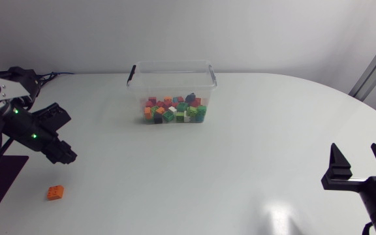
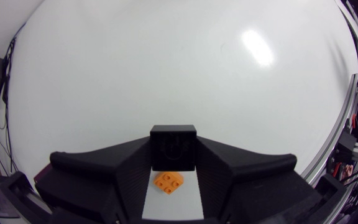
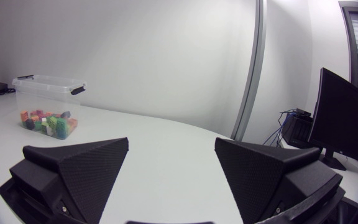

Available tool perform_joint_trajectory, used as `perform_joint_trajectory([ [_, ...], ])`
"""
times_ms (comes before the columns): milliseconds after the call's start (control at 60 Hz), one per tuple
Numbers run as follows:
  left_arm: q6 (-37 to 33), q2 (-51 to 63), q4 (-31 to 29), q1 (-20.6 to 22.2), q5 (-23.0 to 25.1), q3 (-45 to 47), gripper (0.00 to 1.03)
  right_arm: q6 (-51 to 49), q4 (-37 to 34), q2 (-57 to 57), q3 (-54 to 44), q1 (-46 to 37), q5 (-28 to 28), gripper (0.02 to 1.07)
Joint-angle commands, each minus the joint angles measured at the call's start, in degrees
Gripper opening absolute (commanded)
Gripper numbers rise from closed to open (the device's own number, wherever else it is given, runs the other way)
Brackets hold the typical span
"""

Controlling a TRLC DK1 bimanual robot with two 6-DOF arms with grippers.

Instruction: Place the duplo bricks in the container

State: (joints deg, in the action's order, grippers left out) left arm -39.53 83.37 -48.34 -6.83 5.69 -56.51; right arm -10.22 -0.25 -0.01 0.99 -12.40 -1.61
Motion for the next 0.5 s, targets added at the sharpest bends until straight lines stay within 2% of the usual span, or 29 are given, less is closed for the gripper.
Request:
perform_joint_trajectory([
  [0, 2.61, -2.25, -2.64, 2.70, 0.72, -3.78, 0.32, 1.34, -0.19, -0.25, -0.99, 0.45, 0.55, 1.02],
  [100, 5.69, -3.30, -4.66, 7.36, 2.13, -9.67, 0.32, 1.43, -0.19, -0.25, -0.99, 0.45, 0.55, 1.02],
  [300, 12.63, 1.44, -3.34, 16.50, 2.92, -22.50, 0.32, 1.34, -0.19, -0.34, -0.99, 0.54, 0.55, 1.02],
  [483, 16.24, 10.58, 0.00, 20.28, 3.01, -34.10, 0.32, 1.34, -0.19, -0.34, -0.99, 0.45, 0.55, 1.02],
])
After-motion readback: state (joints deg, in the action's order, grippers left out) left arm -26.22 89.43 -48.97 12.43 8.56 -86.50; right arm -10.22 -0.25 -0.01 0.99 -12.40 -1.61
